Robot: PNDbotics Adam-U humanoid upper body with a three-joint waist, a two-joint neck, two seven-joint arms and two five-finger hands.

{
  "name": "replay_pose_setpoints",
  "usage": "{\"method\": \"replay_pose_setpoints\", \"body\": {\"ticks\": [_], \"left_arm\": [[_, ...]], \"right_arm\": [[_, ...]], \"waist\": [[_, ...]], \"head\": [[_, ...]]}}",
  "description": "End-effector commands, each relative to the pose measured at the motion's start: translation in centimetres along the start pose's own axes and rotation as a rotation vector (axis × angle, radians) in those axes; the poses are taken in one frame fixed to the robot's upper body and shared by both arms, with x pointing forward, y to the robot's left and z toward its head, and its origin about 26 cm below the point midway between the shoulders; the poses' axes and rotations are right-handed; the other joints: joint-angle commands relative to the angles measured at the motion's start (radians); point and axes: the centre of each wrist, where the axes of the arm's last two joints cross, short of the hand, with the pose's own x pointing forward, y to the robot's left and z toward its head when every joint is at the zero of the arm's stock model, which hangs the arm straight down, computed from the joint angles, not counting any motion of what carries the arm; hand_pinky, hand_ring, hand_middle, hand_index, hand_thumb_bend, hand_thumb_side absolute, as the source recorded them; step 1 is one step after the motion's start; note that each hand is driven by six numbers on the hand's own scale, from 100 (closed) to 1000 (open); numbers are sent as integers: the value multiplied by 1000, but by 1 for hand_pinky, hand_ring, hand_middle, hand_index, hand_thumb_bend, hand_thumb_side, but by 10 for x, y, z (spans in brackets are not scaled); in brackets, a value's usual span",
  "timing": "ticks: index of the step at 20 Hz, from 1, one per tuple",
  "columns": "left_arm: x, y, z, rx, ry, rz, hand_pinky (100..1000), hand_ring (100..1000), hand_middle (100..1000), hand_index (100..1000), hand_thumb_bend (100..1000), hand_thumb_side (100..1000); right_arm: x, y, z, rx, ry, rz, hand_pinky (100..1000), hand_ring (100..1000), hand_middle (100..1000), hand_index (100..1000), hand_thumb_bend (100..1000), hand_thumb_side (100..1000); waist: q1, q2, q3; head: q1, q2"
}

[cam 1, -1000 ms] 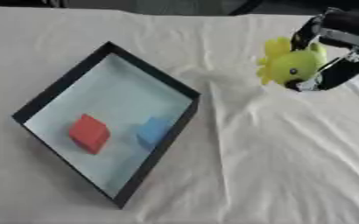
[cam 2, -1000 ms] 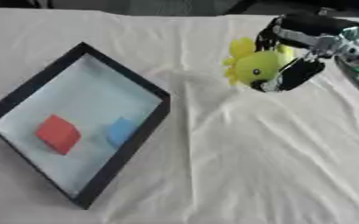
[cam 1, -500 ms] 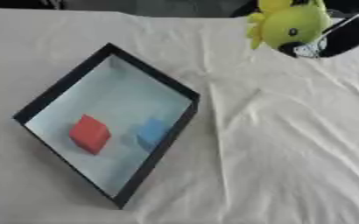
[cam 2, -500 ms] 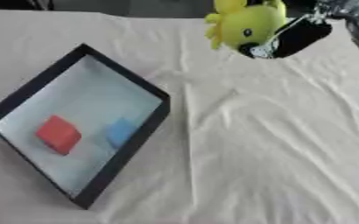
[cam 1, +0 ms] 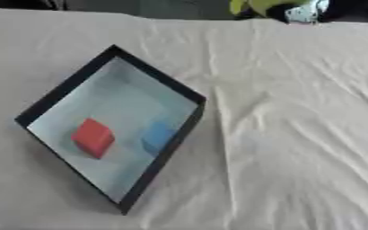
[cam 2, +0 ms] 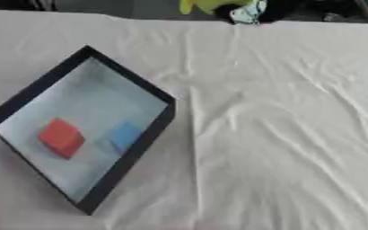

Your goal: Pick up objects on the table and place them in the box.

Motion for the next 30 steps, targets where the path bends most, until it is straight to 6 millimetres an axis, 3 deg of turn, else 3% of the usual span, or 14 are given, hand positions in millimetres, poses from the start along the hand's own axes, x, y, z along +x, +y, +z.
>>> {"method": "replay_pose_setpoints", "body": {"ticks": [1,5,17,18,20,21,22,30], "left_arm": [[9,7,-6,4,-40,-25,824,588,800,776,408,662],[9,7,-7,7,-42,-25,824,588,800,776,409,660],[9,5,-6,12,-38,-13,825,588,800,776,412,659],[9,5,-6,14,-37,-11,825,588,800,776,407,668],[9,5,-7,21,-40,-7,825,588,800,776,413,659],[10,5,-7,25,-43,-6,825,588,800,776,402,685],[10,5,-8,29,-46,-5,825,588,800,776,414,658],[13,6,-10,48,-58,1,826,588,800,777,416,657]], "right_arm": [[15,-13,-5,-14,-65,20,832,644,458,631,423,186],[33,-14,-24,1,-153,6,830,641,460,633,423,182],[75,11,-89,8,-292,-79,823,627,456,633,420,150],[79,14,-95,19,-305,-78,822,628,458,633,465,144],[87,25,-109,60,-322,-67,821,629,459,632,423,166],[89,33,-115,85,-327,-61,820,628,460,632,517,132],[90,40,-121,108,-330,-57,819,628,460,632,424,168],[86,113,-154,261,-286,-54,815,629,465,635,425,173]], "waist": [[2,-26,3],[2,-28,6],[4,-27,21],[4,-26,23],[4,-25,28],[5,-24,30],[5,-23,33],[9,-12,48]], "head": [[-1,-1],[-6,-1],[-24,-1],[-27,-1],[-32,-1],[-34,-1],[-36,-1],[-49,-1]]}}
